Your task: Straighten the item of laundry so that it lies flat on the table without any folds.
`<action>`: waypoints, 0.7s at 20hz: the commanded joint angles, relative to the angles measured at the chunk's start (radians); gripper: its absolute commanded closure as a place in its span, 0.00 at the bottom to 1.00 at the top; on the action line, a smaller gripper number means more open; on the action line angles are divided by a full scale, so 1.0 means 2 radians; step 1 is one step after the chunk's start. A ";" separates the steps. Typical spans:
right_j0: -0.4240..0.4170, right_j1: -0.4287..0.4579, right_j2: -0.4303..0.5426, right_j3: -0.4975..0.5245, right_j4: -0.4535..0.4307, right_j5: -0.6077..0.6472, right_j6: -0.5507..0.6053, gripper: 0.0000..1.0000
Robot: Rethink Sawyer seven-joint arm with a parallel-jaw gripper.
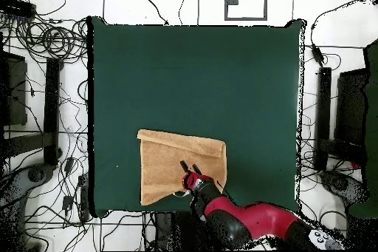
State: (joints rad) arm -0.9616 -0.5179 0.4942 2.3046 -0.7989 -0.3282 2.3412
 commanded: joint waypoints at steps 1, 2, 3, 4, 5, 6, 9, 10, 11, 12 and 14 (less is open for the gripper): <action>0.034 0.062 0.020 -0.019 -0.017 0.031 0.036 0.00; 0.041 0.076 0.007 -0.030 -0.023 0.024 0.033 0.00; 0.045 0.085 -0.001 -0.038 -0.028 0.019 0.032 0.00; 0.054 0.098 -0.017 -0.050 -0.035 0.006 0.029 0.00; 0.063 0.108 -0.031 -0.060 -0.040 -0.008 0.025 0.00; 0.072 0.118 -0.046 -0.071 -0.044 -0.021 0.021 0.00; 0.087 0.145 -0.075 -0.101 -0.054 -0.050 0.012 0.00; 0.092 0.153 -0.083 -0.110 -0.055 -0.059 0.009 0.00; 0.100 0.156 -0.094 -0.116 -0.052 -0.070 0.007 0.00; 0.108 0.160 -0.104 -0.122 -0.049 -0.081 0.005 0.00; 0.126 0.161 -0.123 -0.131 -0.036 -0.099 0.002 0.00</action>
State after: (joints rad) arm -0.8157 -0.2964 0.3482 2.2537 -0.8720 -0.3941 2.3412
